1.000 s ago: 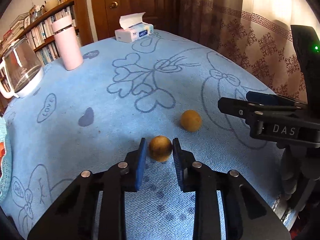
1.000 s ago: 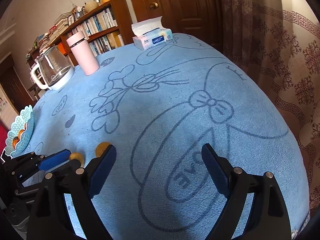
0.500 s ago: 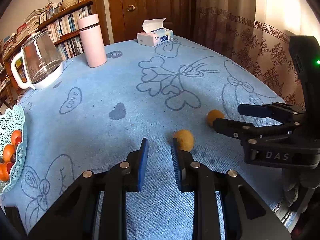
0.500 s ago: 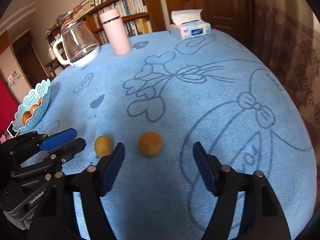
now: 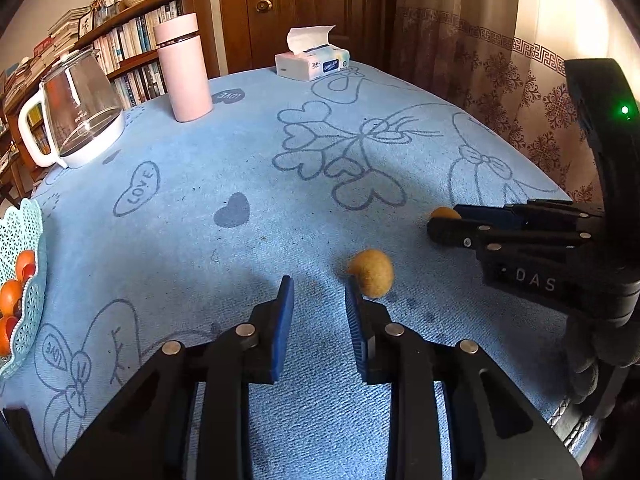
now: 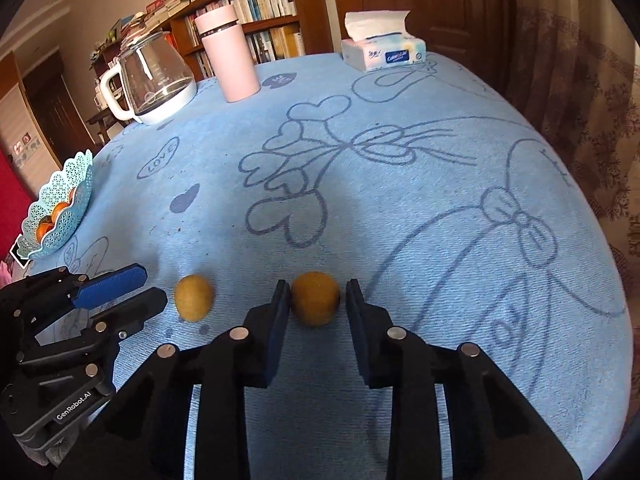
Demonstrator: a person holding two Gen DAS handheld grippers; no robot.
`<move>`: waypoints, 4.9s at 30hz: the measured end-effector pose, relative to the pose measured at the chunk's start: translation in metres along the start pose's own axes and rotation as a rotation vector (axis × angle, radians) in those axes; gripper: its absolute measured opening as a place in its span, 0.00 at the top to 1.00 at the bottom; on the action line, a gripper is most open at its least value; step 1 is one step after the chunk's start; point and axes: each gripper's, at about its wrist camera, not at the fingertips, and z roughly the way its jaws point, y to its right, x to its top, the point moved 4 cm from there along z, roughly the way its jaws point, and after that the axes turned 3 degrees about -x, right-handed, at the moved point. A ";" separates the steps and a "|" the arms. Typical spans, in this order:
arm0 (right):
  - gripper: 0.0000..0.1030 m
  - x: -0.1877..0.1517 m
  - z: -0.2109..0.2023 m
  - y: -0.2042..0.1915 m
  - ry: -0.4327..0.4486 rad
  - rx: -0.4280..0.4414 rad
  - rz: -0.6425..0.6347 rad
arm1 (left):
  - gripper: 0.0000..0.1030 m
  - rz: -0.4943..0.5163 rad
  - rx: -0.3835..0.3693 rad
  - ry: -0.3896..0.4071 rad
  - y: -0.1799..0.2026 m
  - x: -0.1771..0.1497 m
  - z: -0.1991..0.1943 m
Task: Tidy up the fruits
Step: 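Grasp a small tan round fruit with the right tool, then grasp the other tan fruit with the left tool while the right tool holds its fruit, then carry the tan fruit into the green basket and open the left tool while the right tool carries its fruit, then lower the tan fruit into the green basket and open the right tool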
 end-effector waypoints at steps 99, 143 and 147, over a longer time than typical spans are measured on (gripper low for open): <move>0.75 0.013 -0.034 -0.104 0.105 0.156 -0.093 | 0.75 -0.287 0.393 0.273 -0.180 0.014 -0.121; 0.75 0.056 0.000 -0.270 0.046 0.344 -0.332 | 0.16 -0.628 0.475 0.303 -0.314 -0.023 -0.158; 0.75 0.061 0.009 -0.297 0.035 0.358 -0.366 | 0.11 -0.630 0.477 0.324 -0.315 -0.022 -0.166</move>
